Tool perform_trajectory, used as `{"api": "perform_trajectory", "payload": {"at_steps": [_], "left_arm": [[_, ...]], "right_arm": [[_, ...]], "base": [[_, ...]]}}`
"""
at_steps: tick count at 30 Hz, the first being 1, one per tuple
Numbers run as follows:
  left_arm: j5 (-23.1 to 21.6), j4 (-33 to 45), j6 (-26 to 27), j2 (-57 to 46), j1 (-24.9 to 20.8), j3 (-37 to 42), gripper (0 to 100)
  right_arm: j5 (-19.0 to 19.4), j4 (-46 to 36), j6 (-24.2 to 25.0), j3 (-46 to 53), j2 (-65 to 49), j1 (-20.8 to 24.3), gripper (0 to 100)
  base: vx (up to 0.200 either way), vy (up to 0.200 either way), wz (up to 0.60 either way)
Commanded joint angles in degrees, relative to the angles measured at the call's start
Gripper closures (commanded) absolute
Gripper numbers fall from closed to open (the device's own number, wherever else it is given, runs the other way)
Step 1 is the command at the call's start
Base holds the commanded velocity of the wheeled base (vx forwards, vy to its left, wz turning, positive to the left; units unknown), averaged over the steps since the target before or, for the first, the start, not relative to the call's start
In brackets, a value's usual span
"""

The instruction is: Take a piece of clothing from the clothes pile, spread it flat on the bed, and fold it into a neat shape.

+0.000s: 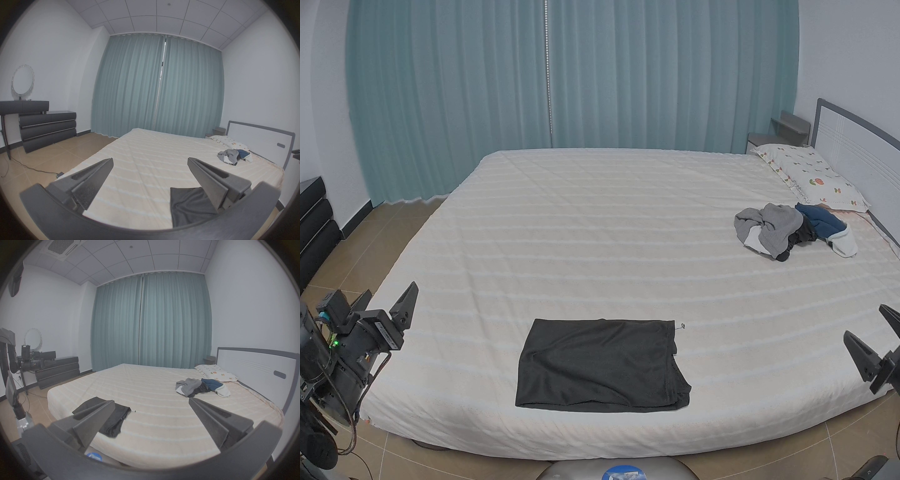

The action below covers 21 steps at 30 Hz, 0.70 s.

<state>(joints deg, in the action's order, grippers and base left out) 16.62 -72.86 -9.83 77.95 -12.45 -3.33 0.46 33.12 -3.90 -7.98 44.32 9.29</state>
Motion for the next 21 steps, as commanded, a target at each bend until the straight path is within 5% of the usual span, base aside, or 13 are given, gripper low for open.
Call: {"api": "perform_trajectory", "payload": {"at_steps": [1,12,21], "left_arm": [[5.97,28.65,6.84,-34.27,1.37,0.78,0],[6.24,68.20,15.54,-68.81,8.32,-8.19,0],[4.48,71.63,18.35,-75.93,11.30,-7.83,0]], "right_arm": [[-0.55,-54.39,-5.06,-17.50,-39.14,-5.16,0],[-0.73,-55.36,-6.38,-13.28,-44.06,-9.11,0],[-0.29,-55.27,-6.38,-12.32,-44.32,-9.20,0]], "base": [[0.000,0.000,0.00],[0.000,0.000,0.00],[0.000,0.000,0.00]]}}
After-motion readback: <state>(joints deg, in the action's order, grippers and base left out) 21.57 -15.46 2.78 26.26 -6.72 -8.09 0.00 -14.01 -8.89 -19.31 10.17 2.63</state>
